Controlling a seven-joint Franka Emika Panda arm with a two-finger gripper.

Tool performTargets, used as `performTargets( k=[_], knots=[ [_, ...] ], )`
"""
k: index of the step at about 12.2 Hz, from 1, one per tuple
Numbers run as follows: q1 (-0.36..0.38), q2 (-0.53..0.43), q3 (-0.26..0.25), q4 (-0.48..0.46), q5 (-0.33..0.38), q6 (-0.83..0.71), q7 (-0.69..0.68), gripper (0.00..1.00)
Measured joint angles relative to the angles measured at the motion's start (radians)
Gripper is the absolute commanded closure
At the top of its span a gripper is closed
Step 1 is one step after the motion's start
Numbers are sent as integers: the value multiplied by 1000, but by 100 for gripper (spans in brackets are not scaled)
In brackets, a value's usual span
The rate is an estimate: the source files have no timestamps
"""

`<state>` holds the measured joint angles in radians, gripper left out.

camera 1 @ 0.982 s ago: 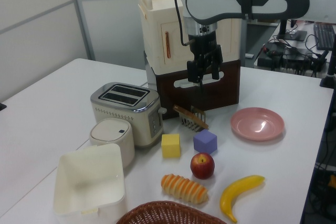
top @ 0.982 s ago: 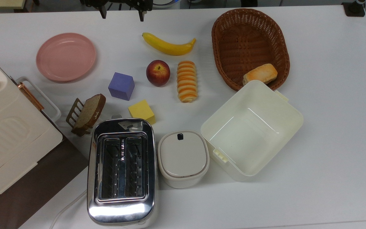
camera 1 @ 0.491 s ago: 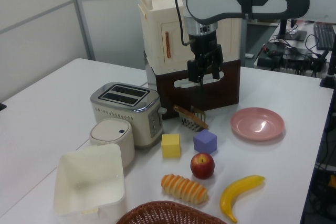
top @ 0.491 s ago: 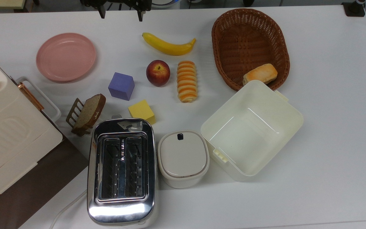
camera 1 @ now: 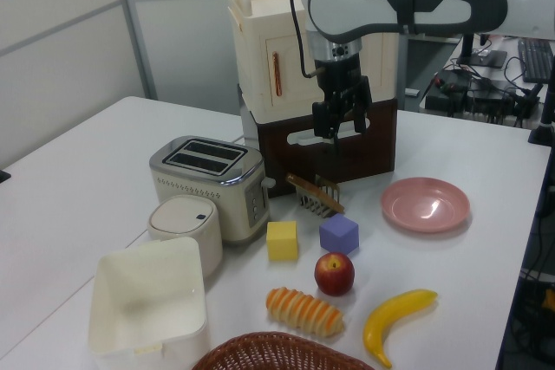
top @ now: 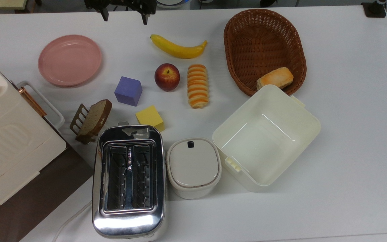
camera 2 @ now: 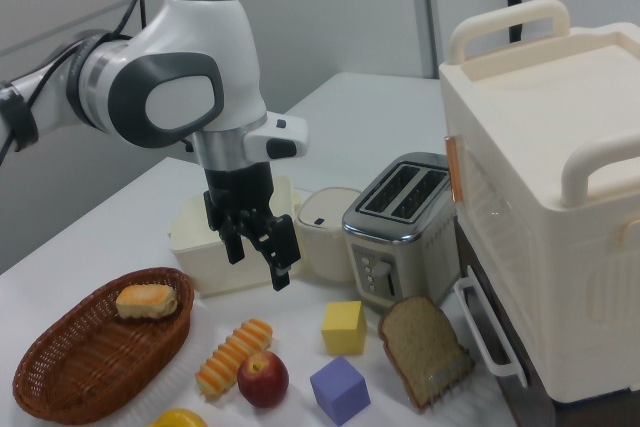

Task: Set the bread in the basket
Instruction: 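Move the open gripper over toward the banana and striped bread loaf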

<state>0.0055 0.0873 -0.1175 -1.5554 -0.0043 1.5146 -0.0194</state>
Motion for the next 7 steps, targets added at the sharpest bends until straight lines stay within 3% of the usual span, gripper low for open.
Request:
performTargets(
  k=[3, 7],
  knots=[
    [0, 5, 13, -37, 0, -6, -3, 0],
    [0, 5, 113, -178, -27, 112, 54, 0]
  ],
)
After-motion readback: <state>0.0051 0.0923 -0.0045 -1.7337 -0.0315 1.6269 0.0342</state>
